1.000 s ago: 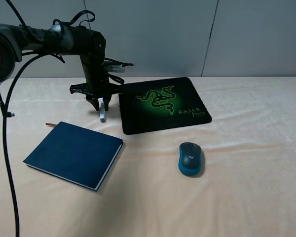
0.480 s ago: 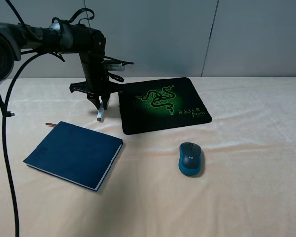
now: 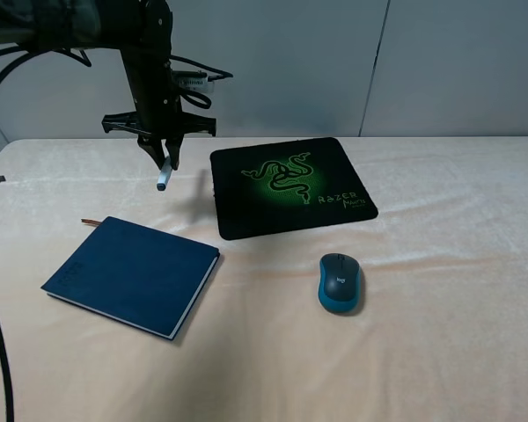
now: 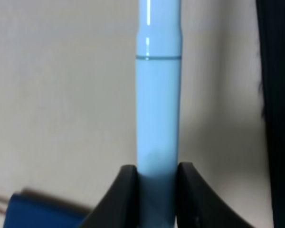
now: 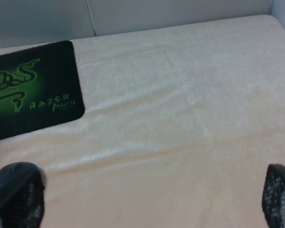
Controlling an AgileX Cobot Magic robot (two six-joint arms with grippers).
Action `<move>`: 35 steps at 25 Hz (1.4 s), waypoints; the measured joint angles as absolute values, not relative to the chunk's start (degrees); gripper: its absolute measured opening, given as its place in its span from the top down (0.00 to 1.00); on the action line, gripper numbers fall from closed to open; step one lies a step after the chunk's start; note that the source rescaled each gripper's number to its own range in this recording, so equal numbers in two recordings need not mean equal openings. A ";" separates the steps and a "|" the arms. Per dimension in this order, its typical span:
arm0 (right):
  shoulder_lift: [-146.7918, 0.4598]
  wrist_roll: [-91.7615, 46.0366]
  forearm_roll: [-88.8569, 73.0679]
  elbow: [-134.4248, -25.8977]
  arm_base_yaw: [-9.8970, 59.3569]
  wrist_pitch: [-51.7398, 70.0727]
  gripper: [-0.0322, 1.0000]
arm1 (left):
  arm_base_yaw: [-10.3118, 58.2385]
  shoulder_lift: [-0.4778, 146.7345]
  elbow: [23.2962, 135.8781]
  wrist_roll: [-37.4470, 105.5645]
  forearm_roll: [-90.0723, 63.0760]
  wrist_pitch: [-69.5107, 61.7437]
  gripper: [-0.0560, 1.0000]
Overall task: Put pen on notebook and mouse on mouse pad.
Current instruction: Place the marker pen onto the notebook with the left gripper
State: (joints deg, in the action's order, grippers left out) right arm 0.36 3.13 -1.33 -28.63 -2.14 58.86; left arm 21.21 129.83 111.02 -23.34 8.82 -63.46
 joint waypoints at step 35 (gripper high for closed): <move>0.36 3.13 -1.33 -28.63 -2.14 58.86 0.00 | 26.63 98.92 62.64 -14.41 7.83 -52.31 0.95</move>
